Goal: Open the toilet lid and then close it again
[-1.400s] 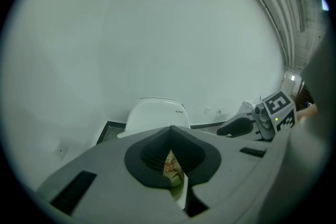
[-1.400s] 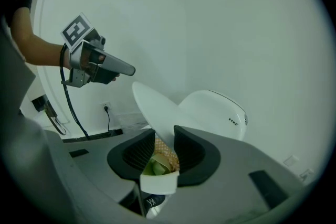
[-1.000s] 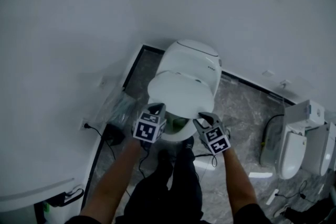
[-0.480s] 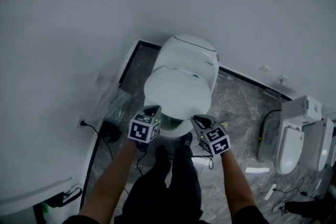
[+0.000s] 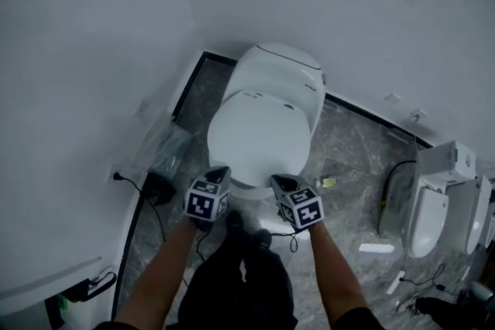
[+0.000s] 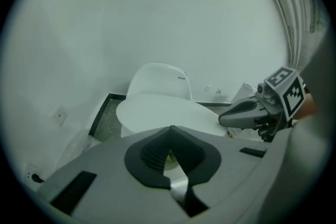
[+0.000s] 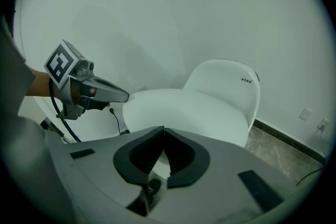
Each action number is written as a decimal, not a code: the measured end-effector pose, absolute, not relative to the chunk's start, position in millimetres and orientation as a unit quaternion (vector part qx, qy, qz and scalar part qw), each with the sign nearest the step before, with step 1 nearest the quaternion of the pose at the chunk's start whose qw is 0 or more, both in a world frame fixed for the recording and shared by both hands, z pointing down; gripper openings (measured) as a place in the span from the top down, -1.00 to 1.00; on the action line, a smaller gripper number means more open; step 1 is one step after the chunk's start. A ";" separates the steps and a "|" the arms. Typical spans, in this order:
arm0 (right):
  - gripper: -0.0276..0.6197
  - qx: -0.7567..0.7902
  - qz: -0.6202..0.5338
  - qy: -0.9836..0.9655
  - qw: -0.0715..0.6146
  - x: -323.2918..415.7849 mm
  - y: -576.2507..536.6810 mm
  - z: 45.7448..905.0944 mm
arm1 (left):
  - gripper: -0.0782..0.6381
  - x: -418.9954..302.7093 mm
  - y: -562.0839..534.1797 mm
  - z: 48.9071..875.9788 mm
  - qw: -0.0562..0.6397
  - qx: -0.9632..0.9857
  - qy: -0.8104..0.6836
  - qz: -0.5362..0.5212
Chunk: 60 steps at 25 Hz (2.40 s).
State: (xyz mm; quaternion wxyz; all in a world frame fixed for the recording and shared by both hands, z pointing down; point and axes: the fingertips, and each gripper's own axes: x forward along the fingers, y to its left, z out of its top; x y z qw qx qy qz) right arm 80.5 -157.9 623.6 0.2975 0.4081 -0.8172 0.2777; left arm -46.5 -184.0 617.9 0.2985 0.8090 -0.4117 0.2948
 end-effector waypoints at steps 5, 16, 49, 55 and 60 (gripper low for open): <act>0.87 0.388 0.288 -0.817 0.313 71.7 -145.9 641.4 | 0.76 -54.2 -171.8 640.4 0.313 0.794 -0.429 0.296; 0.87 0.367 0.301 -0.823 0.311 63.8 -121.9 693.2 | 0.76 -65.3 -145.4 697.3 0.315 0.769 -0.460 0.314; 0.88 0.369 0.327 -0.816 0.302 57.3 -107.6 794.8 | 0.77 -37.0 -79.9 739.4 0.349 0.750 -0.491 0.272; 0.88 0.392 0.350 -0.808 0.266 55.8 -93.4 771.7 | 0.77 -32.4 -55.9 724.4 0.351 0.757 -0.472 0.285; 0.88 0.420 0.359 -0.802 0.227 62.4 -69.5 728.2 | 0.77 -17.2 -40.0 702.8 0.340 0.777 -0.444 0.290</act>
